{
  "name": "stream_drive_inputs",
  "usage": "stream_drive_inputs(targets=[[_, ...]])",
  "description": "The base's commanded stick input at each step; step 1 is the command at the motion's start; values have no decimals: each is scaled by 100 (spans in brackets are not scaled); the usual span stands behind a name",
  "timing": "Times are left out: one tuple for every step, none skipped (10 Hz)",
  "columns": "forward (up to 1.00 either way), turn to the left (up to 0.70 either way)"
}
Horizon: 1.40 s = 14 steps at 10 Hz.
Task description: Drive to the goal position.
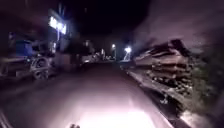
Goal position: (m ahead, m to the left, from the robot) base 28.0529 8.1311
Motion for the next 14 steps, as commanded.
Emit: stream_drive_inputs(targets=[[100,0],[100,0],[100,0],[100,0],[100,0],[100,0],[100,0],[100,0],[100,0],[100,0],[100,0],[100,0],[100,0],[100,0]])
